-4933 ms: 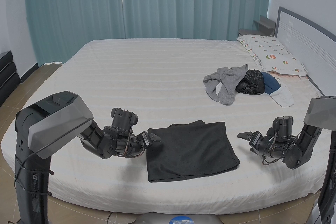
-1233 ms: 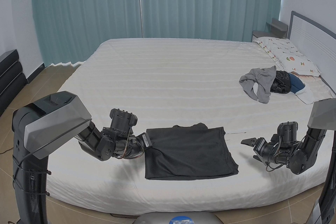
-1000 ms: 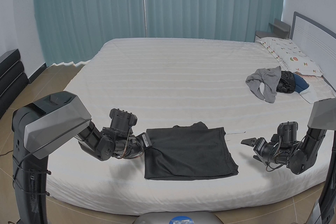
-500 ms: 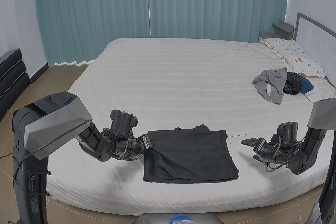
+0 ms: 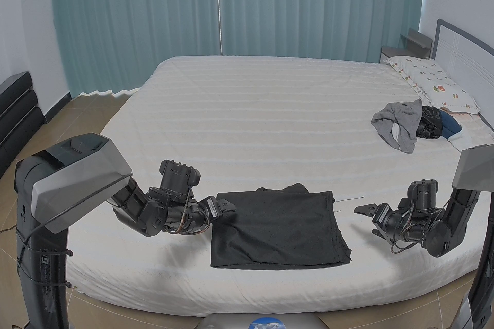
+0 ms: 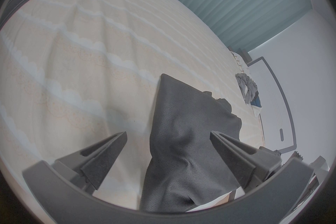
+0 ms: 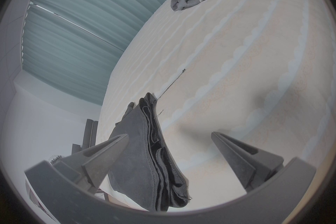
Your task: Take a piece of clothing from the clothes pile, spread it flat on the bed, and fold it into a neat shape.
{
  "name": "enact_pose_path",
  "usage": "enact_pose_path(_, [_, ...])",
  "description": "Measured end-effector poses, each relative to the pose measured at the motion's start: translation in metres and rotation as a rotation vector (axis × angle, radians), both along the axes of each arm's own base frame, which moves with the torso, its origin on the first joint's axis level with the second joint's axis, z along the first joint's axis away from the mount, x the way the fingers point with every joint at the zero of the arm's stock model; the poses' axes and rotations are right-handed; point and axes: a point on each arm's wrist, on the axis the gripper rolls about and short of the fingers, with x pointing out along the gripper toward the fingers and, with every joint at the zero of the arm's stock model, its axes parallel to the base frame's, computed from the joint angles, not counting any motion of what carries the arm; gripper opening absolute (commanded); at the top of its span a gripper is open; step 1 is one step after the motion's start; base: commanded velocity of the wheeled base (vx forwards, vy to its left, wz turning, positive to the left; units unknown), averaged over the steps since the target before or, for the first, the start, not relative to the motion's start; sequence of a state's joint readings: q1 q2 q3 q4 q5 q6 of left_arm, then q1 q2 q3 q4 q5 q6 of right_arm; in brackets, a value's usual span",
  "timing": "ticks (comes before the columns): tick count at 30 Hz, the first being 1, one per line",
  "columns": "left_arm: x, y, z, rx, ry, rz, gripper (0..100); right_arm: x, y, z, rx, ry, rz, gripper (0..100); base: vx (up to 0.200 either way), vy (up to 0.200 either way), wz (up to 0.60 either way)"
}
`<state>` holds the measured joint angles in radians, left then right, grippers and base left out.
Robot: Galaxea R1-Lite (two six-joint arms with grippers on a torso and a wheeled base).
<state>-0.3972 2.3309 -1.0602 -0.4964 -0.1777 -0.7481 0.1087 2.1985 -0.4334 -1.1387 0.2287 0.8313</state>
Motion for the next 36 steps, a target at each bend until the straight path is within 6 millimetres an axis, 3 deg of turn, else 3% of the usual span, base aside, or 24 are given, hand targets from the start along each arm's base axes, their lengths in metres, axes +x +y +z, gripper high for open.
enact_pose_path(7, [0.004, 0.006, 0.003, -0.038, 0.012, 0.057, 100, -0.001, 0.003, -0.001, -0.005, 0.003, 0.012, 100, 0.000, 0.000, 0.00])
enact_pose_path(13, [0.007, 0.019, 0.022, -0.096, -0.001, 0.132, 100, 0.000, 0.007, -0.001, -0.019, -0.007, 0.028, 100, 0.000, 0.000, 0.00])
enact_pose_path(20, [-0.014, 0.035, 0.048, -0.098, -0.022, 0.177, 100, -0.004, 0.016, 0.009, -0.077, -0.045, 0.036, 100, 0.000, 0.000, 0.00])
enact_pose_path(24, [-0.031, 0.046, 0.069, -0.106, -0.053, 0.195, 100, -0.009, 0.019, 0.023, -0.110, -0.089, 0.031, 100, 0.000, 0.000, 0.00])
enact_pose_path(27, [-0.052, 0.057, 0.094, -0.120, -0.098, 0.209, 100, -0.020, 0.018, 0.044, -0.135, -0.154, 0.033, 100, 0.000, 0.000, 0.00])
enact_pose_path(31, [-0.082, 0.071, 0.127, -0.127, -0.183, 0.236, 100, -0.044, 0.013, 0.077, -0.176, -0.266, 0.042, 100, 0.000, 0.000, 0.00])
enact_pose_path(36, [-0.112, 0.083, 0.153, -0.083, -0.296, 0.261, 100, -0.074, 0.004, 0.109, -0.231, -0.394, 0.046, 100, 0.000, 0.000, 0.00])
